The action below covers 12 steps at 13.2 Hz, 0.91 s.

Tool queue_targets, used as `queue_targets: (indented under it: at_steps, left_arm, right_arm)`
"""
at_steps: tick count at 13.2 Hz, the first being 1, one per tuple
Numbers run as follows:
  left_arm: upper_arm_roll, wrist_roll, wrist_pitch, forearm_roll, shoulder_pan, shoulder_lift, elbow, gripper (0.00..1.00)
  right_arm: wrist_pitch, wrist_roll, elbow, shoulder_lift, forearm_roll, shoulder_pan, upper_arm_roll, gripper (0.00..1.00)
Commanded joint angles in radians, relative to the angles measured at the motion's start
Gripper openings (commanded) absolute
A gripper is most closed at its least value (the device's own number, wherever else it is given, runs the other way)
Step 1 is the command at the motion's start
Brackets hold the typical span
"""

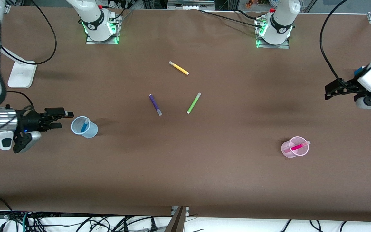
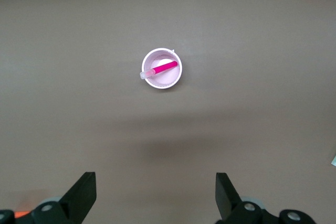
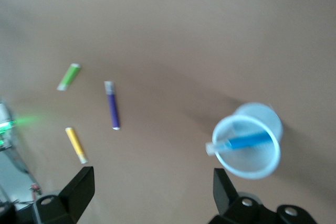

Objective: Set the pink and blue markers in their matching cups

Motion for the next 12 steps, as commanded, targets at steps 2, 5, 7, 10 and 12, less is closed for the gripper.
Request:
queue_targets:
  at_steps: [2,5,7,10,12]
  left_arm:
    - [0.014,-0.005,-0.01,-0.006,0.005,-0.114,-0.134,1.0]
    - [-0.002,0.012,-0.074,0.001,0.019,-0.119,-0.116,1.0]
    - [-0.009,0.027,-0.095,0.001,0.019,-0.122,-0.113,1.0]
    - [-0.017,0.055,-0.135,0.001,0.024,-0.126,-0.106,1.0]
    - [-0.013,0.057,-0.134,-0.001,0.027,-0.12,-0.087,1.0]
  right_arm:
    - [-0.037,0.243,-0.053,-0.096,-0.159,0.038,0.003,1.0]
    - [-0.039,0.417,-0.183,-0.237,-0.289,0.056,0.005,1.0]
    - [-0.023,0.408,-0.275,-0.355,-0.293,0.056,0.006,1.0]
    - [-0.009,0.411,-0.346,-0.495,-0.332,0.056,0.003,1.0]
    - [-0.005,0.41,-0.34,-0.567,-0.382,0.055,0.0,1.0]
